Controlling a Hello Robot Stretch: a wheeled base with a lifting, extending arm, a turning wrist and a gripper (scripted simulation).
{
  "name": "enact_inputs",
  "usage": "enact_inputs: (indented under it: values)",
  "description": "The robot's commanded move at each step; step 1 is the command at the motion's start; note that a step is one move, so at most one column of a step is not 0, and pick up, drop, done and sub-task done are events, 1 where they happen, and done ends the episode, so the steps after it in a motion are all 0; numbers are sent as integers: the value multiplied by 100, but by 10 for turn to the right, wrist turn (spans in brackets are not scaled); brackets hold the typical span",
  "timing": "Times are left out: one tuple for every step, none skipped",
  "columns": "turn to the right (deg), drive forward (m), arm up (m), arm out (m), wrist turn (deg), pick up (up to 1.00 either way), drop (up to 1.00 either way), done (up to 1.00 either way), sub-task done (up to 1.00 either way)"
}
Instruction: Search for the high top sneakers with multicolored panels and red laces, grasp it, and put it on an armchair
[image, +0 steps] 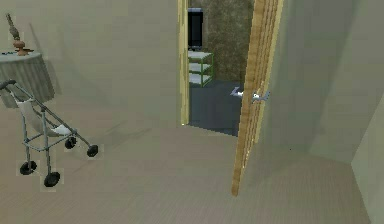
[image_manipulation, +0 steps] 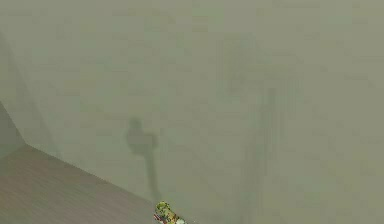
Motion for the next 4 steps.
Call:
enact_inputs:
  values:
    - [0,0,12,0,0,0,0,0,0]
    - [0,0,0,42,0,0,0,0,0]
    - [0,0,0,0,450,0,0,0,0]
    - [0,0,0,0,450,0,0,0,0]
